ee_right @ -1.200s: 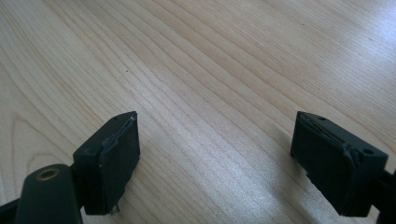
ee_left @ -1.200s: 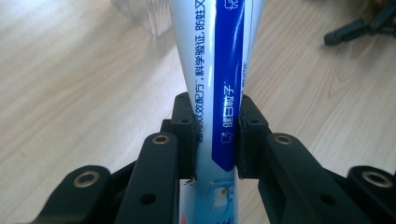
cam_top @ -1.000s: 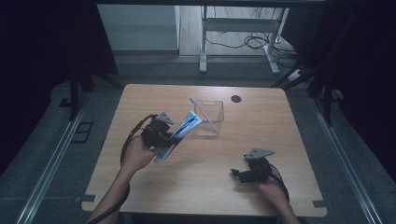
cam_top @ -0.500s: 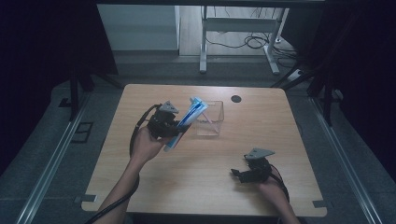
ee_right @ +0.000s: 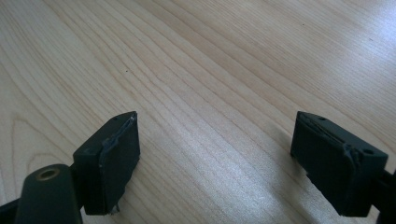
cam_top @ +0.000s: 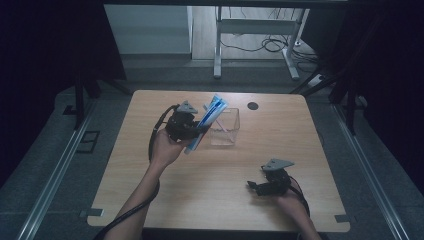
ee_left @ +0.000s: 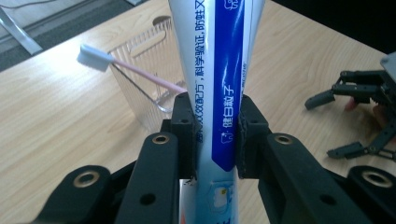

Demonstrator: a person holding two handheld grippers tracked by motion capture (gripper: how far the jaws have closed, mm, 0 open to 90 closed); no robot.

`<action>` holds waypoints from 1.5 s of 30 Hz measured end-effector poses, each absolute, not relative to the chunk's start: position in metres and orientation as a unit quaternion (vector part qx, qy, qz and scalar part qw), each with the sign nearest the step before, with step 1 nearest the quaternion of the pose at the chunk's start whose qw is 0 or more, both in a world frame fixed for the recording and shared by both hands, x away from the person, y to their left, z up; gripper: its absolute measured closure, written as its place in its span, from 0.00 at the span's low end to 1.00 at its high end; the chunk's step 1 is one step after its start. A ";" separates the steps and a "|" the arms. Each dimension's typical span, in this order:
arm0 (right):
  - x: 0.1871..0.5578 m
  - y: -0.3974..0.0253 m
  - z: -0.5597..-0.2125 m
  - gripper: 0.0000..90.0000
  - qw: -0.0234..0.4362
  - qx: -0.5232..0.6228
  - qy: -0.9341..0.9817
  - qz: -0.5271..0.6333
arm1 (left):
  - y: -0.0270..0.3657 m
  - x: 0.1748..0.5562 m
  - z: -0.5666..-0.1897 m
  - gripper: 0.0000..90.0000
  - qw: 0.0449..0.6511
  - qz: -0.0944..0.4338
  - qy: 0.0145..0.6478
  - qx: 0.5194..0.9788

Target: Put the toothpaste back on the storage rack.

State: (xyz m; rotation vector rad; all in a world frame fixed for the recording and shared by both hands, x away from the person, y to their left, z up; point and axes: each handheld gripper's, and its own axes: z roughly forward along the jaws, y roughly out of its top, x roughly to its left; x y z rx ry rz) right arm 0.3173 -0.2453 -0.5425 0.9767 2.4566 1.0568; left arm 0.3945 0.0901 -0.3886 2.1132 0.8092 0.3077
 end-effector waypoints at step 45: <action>0.317 -0.245 -0.543 0.17 0.146 0.339 0.854 0.367 | 0.031 0.460 -0.375 0.81 0.437 0.153 0.297 0.835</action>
